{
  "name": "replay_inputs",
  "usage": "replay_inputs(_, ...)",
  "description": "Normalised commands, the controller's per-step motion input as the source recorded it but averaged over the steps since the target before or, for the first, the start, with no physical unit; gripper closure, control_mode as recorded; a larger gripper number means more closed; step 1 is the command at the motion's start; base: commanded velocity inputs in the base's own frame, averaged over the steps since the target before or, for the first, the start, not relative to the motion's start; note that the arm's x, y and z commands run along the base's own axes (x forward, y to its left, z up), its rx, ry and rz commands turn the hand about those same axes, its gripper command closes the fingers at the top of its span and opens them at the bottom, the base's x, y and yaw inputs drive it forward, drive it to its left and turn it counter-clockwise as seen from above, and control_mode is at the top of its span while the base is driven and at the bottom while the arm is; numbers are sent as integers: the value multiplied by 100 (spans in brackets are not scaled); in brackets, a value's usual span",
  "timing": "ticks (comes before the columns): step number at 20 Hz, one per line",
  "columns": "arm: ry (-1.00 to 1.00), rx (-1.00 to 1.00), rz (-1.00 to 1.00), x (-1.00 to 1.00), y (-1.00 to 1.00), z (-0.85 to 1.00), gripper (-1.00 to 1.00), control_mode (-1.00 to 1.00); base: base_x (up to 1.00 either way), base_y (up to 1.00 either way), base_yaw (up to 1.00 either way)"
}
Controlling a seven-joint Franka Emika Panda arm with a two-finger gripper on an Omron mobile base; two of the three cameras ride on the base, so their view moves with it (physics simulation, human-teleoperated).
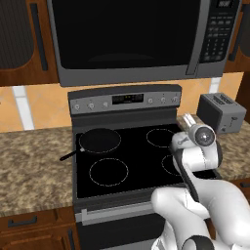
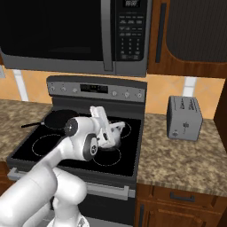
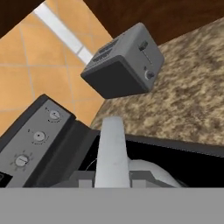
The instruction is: Pick the kettle from the counter and place it on a stove burner. Then turn the burner on.
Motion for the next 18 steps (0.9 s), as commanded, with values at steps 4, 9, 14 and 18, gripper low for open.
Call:
replay_inputs(4,-5,-7,3,0,0,-79,100,-100,0,0,0)
replay_inputs(9,0,-9,1,0,4,-100,100,-100,0,0,0)
replay_inputs(14,-9,-1,10,16,12,-85,100,-100,0,0,0)
replay_inputs(18,-9,10,20,32,26,-100,100,-100,0,0,0)
